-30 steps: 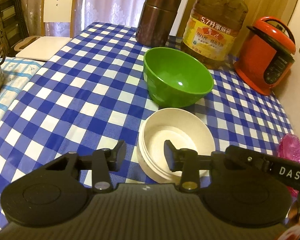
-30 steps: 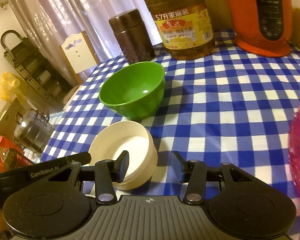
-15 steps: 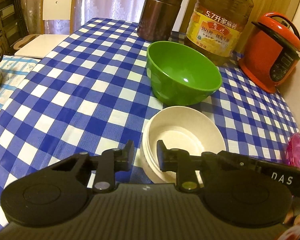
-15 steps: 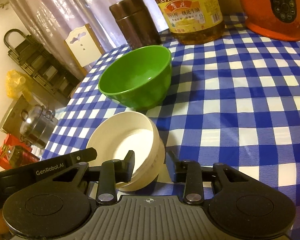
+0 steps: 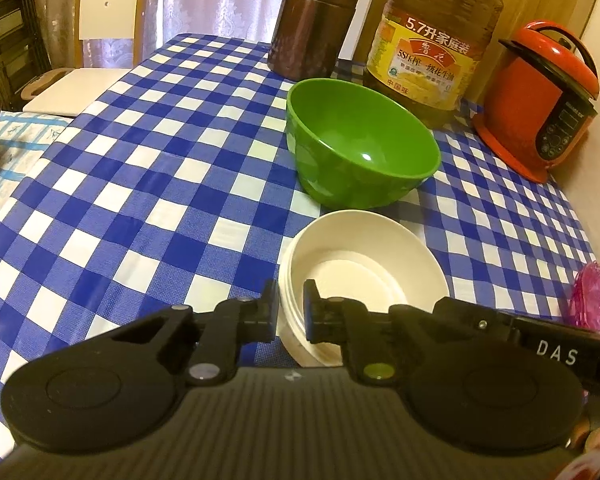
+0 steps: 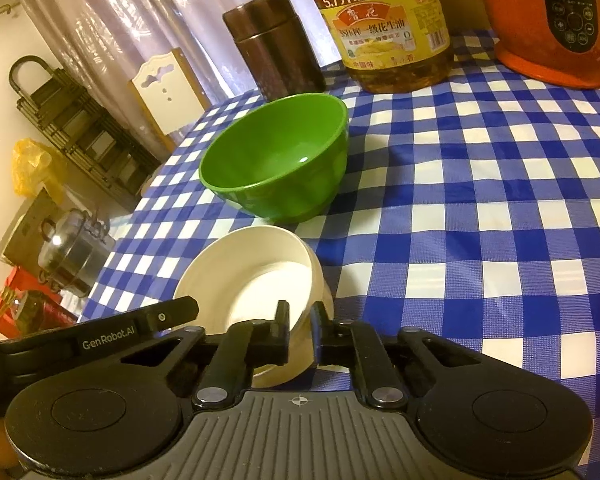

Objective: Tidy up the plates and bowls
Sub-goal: 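Close the left gripper on the cream bowl rim while the right gripper grips it too, then carry the cream bowl with the left gripper while the right gripper guides it over the green bowl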

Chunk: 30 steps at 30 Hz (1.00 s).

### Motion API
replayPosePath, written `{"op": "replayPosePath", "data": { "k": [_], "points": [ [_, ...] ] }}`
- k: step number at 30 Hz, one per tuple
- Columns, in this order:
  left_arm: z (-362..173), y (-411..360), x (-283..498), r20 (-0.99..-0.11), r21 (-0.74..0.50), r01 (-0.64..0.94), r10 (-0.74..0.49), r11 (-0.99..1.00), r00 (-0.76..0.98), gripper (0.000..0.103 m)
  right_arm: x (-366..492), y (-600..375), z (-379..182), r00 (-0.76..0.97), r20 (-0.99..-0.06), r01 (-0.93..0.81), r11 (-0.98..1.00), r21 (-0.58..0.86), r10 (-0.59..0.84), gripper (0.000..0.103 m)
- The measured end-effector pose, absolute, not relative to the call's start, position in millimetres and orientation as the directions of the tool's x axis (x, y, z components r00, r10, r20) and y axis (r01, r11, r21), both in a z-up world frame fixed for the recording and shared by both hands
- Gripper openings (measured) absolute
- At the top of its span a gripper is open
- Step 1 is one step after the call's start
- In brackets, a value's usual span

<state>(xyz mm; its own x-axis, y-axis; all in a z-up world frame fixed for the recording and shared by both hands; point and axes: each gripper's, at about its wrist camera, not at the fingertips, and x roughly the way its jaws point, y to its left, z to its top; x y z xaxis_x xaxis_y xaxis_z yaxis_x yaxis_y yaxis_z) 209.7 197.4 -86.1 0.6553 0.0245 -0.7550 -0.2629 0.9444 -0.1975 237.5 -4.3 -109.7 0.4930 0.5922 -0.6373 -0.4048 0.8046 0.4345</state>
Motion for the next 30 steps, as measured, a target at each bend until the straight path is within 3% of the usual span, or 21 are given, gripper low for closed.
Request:
{"op": "replayPosePath", "data": {
  "k": [30],
  "points": [
    [-34, 174, 197, -0.674, -0.211, -0.202, 0.008, 0.956, 0.739, 0.011, 223, -33, -61, 0.561, -0.566, -0.432, 0.797, 0.423, 0.604, 0.008]
  ]
}}
